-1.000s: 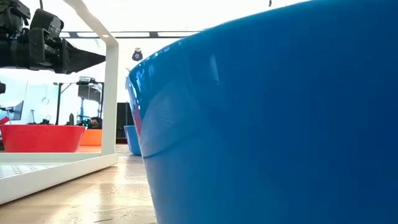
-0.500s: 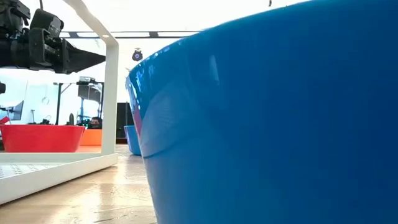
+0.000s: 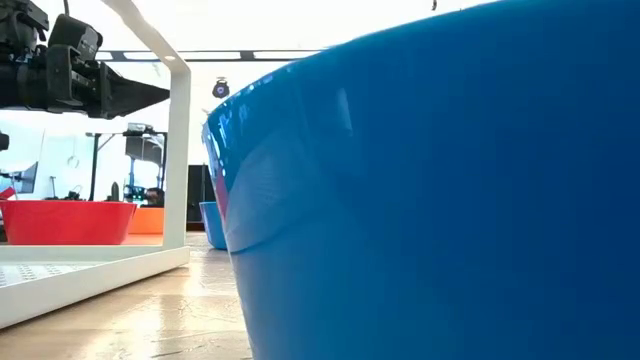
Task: Pick & Place Mini bowls
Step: Put the bottom left red bowl on the shelf
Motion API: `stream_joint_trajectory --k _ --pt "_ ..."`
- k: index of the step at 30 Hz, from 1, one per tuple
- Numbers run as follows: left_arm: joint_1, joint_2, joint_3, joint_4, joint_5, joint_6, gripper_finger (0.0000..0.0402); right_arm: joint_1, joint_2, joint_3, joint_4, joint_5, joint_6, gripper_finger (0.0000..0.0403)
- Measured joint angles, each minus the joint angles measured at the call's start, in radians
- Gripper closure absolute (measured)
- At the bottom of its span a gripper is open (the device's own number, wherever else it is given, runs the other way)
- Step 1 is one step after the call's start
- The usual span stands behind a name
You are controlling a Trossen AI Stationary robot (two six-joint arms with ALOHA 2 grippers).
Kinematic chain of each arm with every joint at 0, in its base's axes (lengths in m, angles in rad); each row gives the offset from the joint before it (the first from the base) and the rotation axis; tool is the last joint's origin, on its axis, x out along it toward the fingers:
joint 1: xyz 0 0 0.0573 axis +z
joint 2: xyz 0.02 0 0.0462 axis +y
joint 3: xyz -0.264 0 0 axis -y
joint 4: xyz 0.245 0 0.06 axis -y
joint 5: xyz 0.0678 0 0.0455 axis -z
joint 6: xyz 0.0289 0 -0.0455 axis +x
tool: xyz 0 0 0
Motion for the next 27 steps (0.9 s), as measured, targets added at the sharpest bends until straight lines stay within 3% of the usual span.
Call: stream_joint_trajectory --k 27 --pt "0.000 0.000 0.000 0.000 0.000 0.000 0.0402 0.000 0.000 0.099 0.017 0.010 -0.034 0.0394"
